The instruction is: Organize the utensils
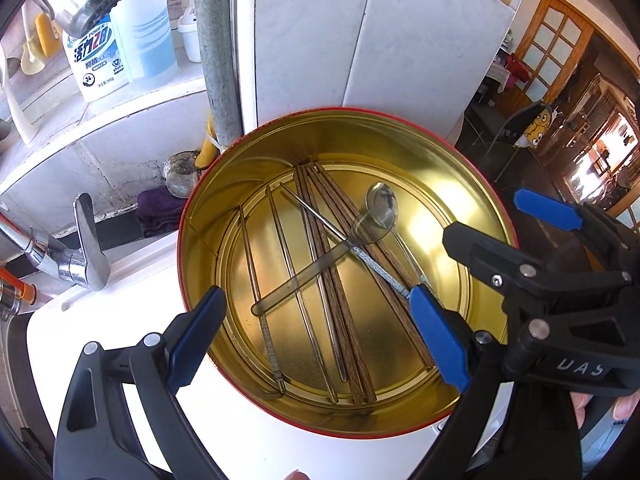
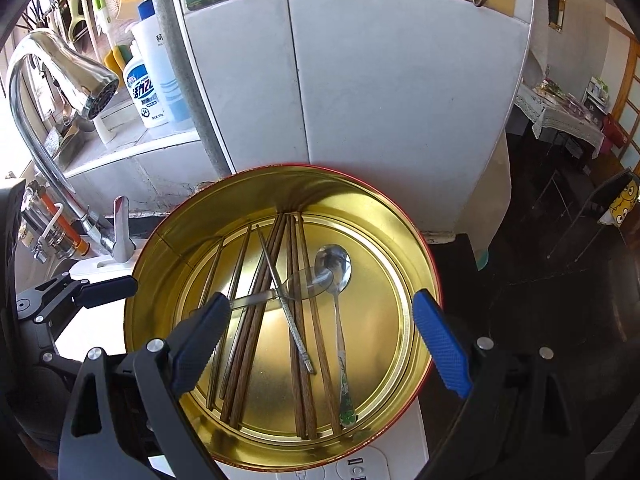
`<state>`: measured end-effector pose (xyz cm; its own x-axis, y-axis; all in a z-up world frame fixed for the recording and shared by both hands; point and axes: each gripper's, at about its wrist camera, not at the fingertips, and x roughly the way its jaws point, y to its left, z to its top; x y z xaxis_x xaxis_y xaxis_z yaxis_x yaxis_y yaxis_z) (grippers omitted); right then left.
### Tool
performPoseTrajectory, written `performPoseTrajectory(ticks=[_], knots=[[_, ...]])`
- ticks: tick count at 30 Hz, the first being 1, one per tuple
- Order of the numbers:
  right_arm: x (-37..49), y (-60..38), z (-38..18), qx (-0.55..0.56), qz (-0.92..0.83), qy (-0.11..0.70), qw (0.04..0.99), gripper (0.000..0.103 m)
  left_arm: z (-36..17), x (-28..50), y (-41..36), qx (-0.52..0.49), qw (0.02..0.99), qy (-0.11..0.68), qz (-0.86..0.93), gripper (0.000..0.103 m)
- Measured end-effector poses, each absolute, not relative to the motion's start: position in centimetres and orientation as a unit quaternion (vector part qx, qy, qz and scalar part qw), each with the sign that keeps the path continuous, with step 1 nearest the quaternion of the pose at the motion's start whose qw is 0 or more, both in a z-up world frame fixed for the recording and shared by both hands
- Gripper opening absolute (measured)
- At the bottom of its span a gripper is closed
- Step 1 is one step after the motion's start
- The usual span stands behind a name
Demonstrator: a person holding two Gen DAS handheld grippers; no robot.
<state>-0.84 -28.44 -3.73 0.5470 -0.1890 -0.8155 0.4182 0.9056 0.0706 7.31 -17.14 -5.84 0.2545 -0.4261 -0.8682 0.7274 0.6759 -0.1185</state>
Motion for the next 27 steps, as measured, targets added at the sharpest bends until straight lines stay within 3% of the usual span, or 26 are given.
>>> performPoseTrajectory(ticks=[27], knots=[[-1.30, -28.63, -3.57, 0.136, -0.175, 0.441, 0.870, 0.093, -6.15, 6.94, -17.51, 0.169, 0.776, 0.485, -0.366, 0.090]])
